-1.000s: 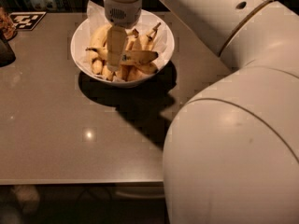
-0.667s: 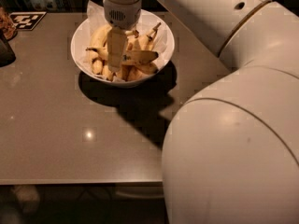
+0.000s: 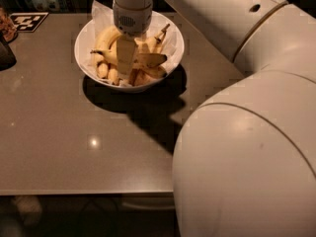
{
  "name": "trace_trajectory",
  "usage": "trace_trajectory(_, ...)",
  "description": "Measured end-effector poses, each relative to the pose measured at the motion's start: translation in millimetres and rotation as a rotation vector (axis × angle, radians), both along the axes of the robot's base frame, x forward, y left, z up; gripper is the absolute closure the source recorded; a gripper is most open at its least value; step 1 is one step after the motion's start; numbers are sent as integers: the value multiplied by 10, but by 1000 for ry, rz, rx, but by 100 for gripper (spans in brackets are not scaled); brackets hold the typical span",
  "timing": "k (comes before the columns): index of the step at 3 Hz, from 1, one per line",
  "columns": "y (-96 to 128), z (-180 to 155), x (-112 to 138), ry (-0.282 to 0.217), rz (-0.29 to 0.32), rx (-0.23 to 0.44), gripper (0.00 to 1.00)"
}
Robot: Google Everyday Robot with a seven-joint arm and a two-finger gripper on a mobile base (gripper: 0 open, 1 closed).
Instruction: Pick banana from white bowl
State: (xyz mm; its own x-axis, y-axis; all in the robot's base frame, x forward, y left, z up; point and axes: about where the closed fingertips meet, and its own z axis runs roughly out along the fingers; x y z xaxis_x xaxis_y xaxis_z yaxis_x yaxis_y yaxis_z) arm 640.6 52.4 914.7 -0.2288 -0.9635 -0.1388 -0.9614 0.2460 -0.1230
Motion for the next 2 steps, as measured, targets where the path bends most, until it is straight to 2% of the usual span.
trace_trajectory(1,-101,-117,-17,31,-23,-3,19)
trace_trajectory(2,-94,-81,-17,31,-24,-3,38)
